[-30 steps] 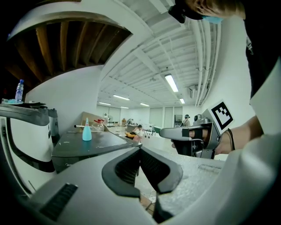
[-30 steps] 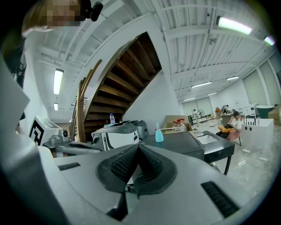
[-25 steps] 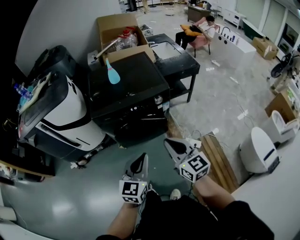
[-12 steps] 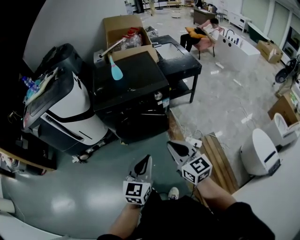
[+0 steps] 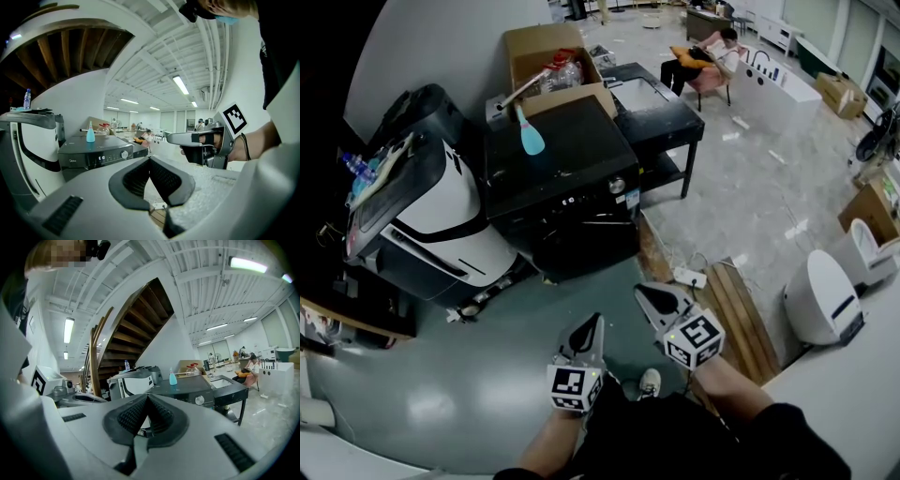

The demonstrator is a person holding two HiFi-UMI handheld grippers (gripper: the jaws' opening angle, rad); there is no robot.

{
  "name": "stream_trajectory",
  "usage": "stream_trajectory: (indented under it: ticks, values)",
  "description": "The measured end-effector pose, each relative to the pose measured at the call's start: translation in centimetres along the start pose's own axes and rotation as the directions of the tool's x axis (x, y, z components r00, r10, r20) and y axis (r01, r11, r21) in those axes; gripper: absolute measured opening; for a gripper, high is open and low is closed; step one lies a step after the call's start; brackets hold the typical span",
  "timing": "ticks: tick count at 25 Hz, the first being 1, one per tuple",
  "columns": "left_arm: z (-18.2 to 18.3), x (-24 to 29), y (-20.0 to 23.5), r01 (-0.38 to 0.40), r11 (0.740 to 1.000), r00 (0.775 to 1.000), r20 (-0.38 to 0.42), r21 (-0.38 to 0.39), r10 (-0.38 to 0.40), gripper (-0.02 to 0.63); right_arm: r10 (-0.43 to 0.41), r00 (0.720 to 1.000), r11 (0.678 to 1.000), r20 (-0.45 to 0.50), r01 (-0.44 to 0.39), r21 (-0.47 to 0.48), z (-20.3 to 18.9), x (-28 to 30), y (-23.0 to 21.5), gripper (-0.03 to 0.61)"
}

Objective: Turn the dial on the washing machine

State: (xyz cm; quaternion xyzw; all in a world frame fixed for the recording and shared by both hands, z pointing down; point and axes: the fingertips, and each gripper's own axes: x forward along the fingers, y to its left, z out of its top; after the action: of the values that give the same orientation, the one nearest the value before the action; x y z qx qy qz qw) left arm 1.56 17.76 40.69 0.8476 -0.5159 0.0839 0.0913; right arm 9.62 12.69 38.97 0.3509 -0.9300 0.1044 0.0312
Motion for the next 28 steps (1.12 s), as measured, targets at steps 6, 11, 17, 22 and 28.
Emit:
stream_trajectory:
  ticks: [6,11,17,22,28]
  values:
    - [0.1,0.5,0.2,-0.009,1.000,1.000,0.009,-0.002,0.009,0.004,0.004,1.000,1.000,-0.009,-0.004,0.001,-0.5,0.0,-0.1,-0.002]
    - [0.2,0.6,0.1,-0.013,1.000,1.000,0.013,-0.003,0.013,0.004,0.007,1.000,1.000,-0.006,-0.007,0.000,-0.8,-0.2,-0.3,-0.002]
    - [0.3,0.5,-0.4,-0.017,1.000,1.000,0.020,-0.003,0.017,0.004,0.006,1.000,1.000,0.007,-0.006,-0.007,-0.7,-0.7,-0.5,-0.003]
    - [0.5,0.4,-0.8,-0.017,1.000,1.000,0.023,-0.009,0.017,0.003,0.002,1.000,1.000,0.000,-0.002,-0.009,-0.4,-1.1,-0.4,-0.003]
    - [0.7,0.3,-0.7,-0.018,1.000,0.999,0.027,-0.004,0.018,0.003,0.000,1.000,1.000,0.001,0.000,-0.011,0.0,-1.1,-0.3,-0.003]
